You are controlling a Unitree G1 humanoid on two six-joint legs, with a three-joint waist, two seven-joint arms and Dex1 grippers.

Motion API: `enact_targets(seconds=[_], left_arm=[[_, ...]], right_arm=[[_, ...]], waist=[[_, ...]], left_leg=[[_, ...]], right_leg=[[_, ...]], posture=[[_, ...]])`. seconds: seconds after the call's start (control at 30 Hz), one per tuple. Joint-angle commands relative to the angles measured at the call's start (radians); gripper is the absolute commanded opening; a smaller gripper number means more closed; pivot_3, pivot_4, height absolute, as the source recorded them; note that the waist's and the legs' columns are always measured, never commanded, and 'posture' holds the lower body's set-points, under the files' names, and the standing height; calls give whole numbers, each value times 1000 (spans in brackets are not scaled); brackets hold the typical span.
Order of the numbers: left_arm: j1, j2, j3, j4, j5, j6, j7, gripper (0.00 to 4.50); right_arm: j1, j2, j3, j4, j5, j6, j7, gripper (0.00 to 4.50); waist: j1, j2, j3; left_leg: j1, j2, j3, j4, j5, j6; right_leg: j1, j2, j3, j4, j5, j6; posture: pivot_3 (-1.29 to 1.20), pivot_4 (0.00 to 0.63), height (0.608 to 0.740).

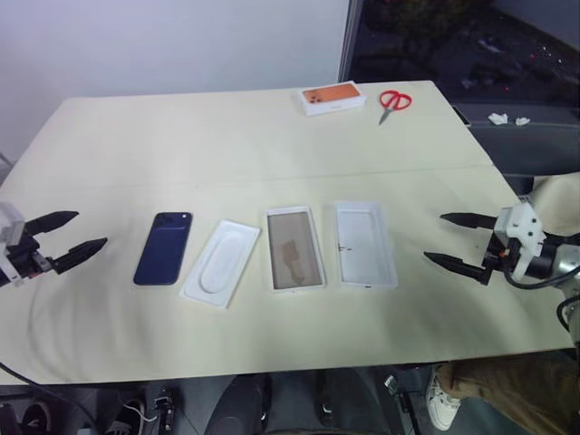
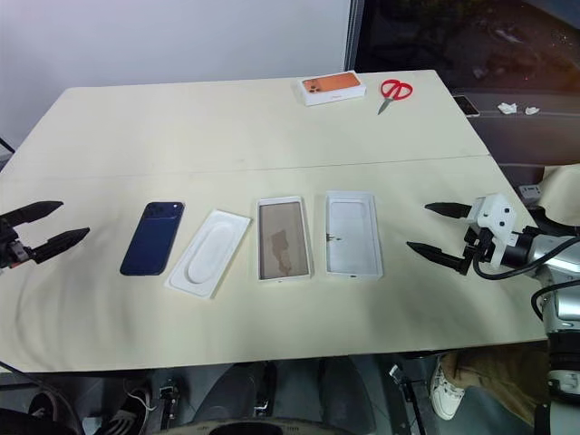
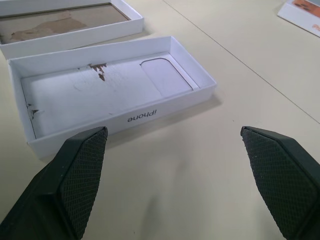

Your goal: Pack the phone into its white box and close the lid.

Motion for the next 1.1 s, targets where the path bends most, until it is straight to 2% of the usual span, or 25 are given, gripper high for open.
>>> enact_targets(seconds=[0.03, 0.4, 0.83, 0.97, 1.1], left_arm=[[-3, 10, 18, 0, 1, -16, 8, 4500], [42, -2, 29, -48, -19, 18, 12, 4500], [-11, -18, 8, -44, -7, 39, 45, 4500], [-9, -27, -7, -112, -21, 100, 39, 4500], [1, 1, -46, -193, -32, 294, 30, 4500]], right_arm=[[-14, -15, -32, 5, 11, -21, -2, 4457], [-47, -12, -12, 54, -18, -53, -10, 4457], [-27, -7, 10, 14, -18, -11, -28, 4457], [-30, -9, 15, 2, -5, 46, -30, 4457], [-44, -1, 15, -48, 2, 76, -52, 4457]], waist=[[1, 0, 0], [1, 0, 0], [2, 0, 0], [2, 0, 0], [1, 0, 0]], left_leg=[[0, 0, 0, 0, 0, 0], [0, 0, 0, 0, 0, 0], [0, 0, 0, 0, 0, 0], [0, 0, 0, 0, 0, 0], [0, 0, 0, 0, 0, 0]], right_leg=[[0, 0, 0, 0, 0, 0], [0, 0, 0, 0, 0, 0], [0, 0, 0, 0, 0, 0], [0, 0, 0, 0, 0, 0], [0, 0, 0, 0, 0, 0]], posture=[[0, 150, 740], [0, 150, 740], [0, 150, 740], [0, 150, 740], [0, 150, 740]])
